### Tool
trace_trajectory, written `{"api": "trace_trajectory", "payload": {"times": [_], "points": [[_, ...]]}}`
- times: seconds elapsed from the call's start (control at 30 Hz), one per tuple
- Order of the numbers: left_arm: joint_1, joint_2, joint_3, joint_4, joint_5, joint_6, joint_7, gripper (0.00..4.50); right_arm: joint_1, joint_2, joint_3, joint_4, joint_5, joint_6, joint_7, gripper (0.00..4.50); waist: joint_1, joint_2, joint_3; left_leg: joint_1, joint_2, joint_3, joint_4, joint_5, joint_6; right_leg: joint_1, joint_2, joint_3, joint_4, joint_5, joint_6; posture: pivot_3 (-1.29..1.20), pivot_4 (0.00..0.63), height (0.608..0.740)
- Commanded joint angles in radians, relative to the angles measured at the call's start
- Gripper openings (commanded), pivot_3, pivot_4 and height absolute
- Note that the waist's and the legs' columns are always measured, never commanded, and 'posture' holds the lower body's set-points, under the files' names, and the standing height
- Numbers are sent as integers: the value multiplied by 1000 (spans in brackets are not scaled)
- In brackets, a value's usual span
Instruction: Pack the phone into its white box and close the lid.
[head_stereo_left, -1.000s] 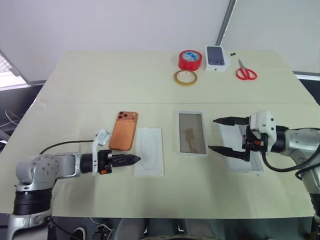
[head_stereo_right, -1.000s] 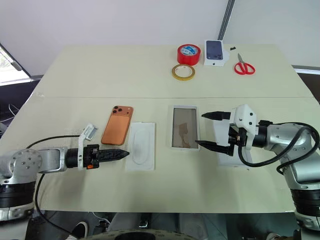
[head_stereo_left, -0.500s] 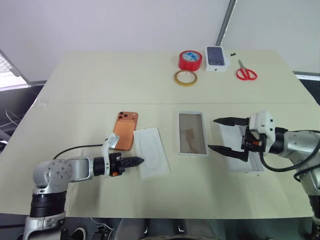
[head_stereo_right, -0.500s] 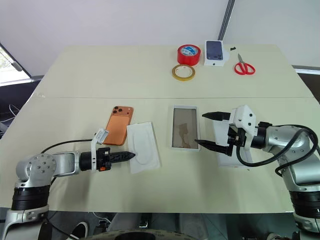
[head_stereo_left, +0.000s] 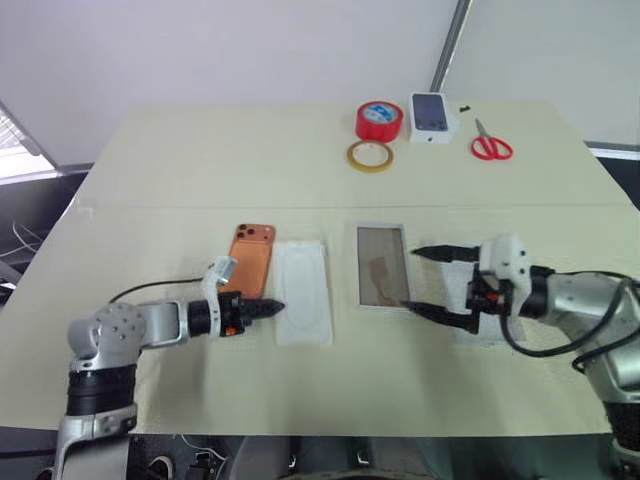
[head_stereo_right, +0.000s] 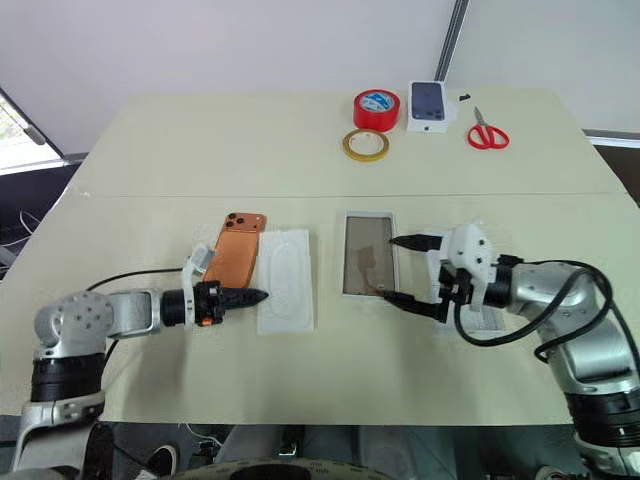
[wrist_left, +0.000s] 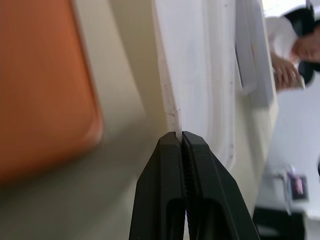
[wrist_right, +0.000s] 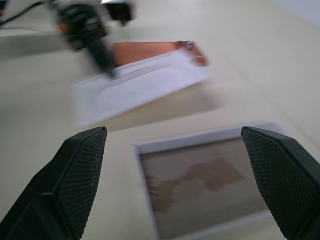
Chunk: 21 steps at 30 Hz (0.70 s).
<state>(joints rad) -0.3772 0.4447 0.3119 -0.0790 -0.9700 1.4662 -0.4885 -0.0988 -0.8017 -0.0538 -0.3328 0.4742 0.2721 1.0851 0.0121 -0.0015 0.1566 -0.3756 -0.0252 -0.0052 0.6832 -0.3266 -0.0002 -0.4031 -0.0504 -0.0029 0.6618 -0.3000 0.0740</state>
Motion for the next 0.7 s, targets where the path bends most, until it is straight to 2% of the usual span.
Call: {"api": "trace_trajectory", "payload": {"times": [0.03,0.17,0.33,0.47,0.67,0.7], "points": [[-115,-26,50,-36,-46,43,55,48,-51,39,89,16,-126,-63,-51,4500,0,-3,1,0,0,0,0,0,0,0,0,0,0,0,0,0,150,740],[-198,-82,78,1,-57,120,106,48,-85,41,185,110,-240,-105,-40,4500,-1,-3,2,0,-1,0,0,4,-7,0,0,0,0,0,0,0,150,740],[-225,-100,108,54,-110,148,146,48,-101,25,215,165,-267,-114,1,4500,-4,-6,4,0,-1,0,0,5,-9,-1,1,0,1,0,0,0,150,740],[-231,-113,115,58,-126,148,177,0,-109,22,234,186,-289,-118,25,3280,-6,-7,4,0,-1,0,0,6,-10,-1,1,0,2,0,0,0,150,740],[-253,-131,133,69,-130,148,208,0,-114,42,248,180,-307,-128,25,255,-2,-7,4,0,-1,0,0,6,-10,-1,1,0,2,0,0,0,150,740],[-256,-131,133,74,-134,148,211,0,-114,43,255,181,-315,-134,25,119,-2,-7,4,0,-1,0,0,6,-10,-1,1,0,2,0,0,0,150,740]]}}
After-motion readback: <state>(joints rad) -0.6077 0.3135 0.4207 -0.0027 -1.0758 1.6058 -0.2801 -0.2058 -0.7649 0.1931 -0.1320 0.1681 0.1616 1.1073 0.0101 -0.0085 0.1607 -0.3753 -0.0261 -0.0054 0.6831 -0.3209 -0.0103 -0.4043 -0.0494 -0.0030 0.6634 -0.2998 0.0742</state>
